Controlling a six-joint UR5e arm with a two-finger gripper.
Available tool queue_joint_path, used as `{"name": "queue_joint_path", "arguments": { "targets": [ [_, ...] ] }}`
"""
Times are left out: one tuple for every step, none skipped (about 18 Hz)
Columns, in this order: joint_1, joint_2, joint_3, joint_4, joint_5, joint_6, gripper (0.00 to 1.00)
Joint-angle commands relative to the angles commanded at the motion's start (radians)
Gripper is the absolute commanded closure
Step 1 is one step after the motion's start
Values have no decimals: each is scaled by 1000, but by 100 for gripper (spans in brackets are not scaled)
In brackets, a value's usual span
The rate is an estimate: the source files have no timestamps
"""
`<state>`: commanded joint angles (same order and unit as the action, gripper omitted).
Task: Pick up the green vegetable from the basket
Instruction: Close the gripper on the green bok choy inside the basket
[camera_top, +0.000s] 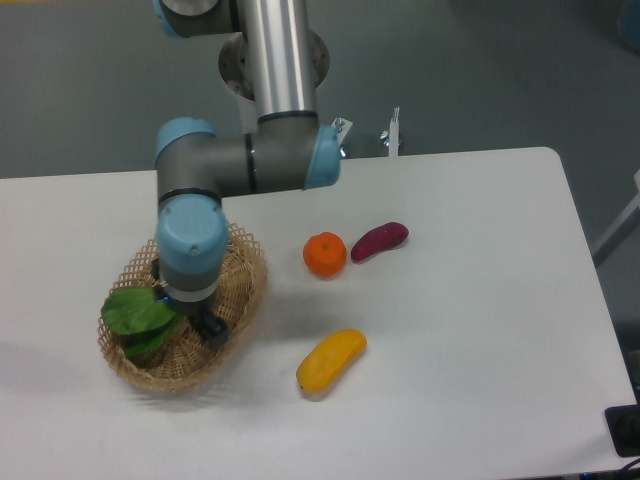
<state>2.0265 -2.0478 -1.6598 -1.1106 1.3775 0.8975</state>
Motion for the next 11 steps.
{"name": "queue_joint_path", "arguments": {
  "targets": [
    [-9, -3, -5, 0, 0, -5, 0],
    [-15, -5, -8, 0, 0, -5, 0],
    [-21, -5, -15, 0, 0, -5, 0],
    [-23, -5, -21, 2, 2, -5, 0],
    [-25, -6, -23, 2, 2, -5, 0],
    [-32, -6, -25, 2, 2, -6, 0],
    [-38, -8, -25, 5, 2, -20, 0],
    [-43, -12, -25, 5, 5, -52, 0],
    [-43, -12, -25, 9, 3, -78, 0],
    [-43, -12, -25, 9, 3, -83, 0],
    [-43, -11, -25, 8, 3, -86, 7]
  ]
}}
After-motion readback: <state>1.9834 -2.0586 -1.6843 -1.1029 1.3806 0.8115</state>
